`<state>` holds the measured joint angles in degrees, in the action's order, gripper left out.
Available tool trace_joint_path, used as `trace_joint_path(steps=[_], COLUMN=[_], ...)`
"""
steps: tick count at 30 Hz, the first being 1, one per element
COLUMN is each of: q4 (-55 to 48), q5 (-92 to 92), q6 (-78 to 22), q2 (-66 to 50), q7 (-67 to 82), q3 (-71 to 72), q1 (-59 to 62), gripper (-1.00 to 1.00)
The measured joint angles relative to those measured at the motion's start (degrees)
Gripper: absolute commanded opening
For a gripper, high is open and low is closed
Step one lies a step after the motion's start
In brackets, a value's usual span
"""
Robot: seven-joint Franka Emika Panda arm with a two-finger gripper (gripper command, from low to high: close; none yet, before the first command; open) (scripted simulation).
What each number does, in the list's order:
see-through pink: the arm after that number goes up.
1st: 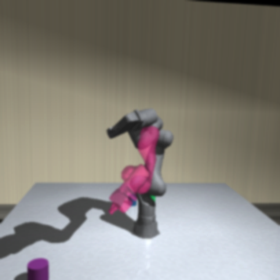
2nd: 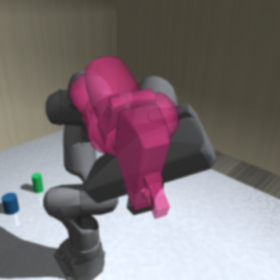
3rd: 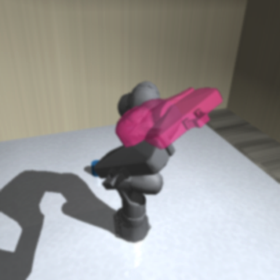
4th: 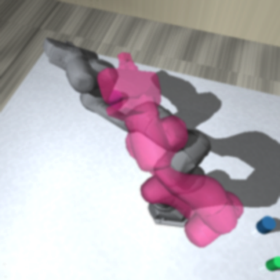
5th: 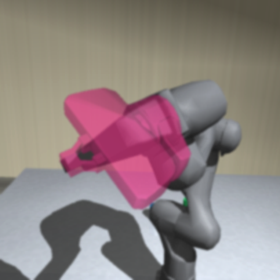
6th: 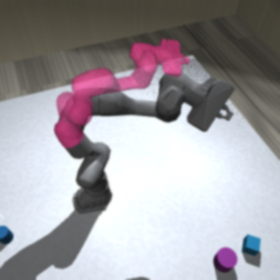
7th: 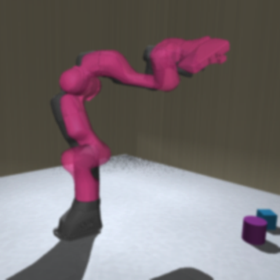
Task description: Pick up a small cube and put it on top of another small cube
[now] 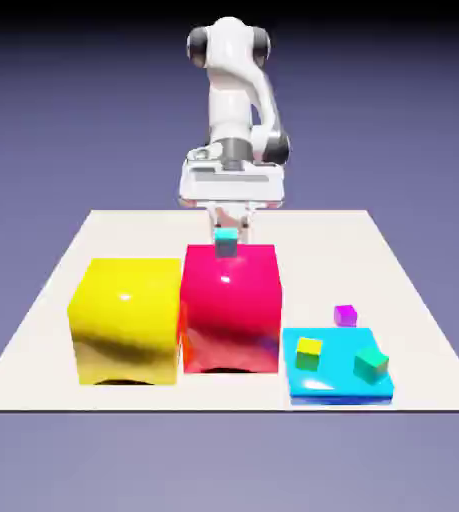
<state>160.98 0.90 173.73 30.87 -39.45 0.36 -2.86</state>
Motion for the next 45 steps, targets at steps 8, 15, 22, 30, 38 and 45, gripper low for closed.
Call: trace_joint_path(steps=[8, 15, 22, 30, 38, 45], q4=[-0.15, -0.29, -0.43, -3.14, -3.03, -2.53], q5=[5.98, 11.21, 16.44, 20.88, 20.73, 16.83], q6=[-1.87, -3.5, -5.13, 2.33, 1.95, -7.05], q2=[-11.88, -22.28, -32.67, -45.48, -45.05, -35.62], q7=[19.93, 37.38, 54.82, 62.15, 62.0, 57.32], q3=[2.36, 4.42, 6.48, 10.45, 10.31, 6.79], q1=[-14.43, -27.06, -40.14, -40.02, -40.12, -41.37], gripper=[0.0, 0.0, 0.0, 0.0, -1.0, -1.0])
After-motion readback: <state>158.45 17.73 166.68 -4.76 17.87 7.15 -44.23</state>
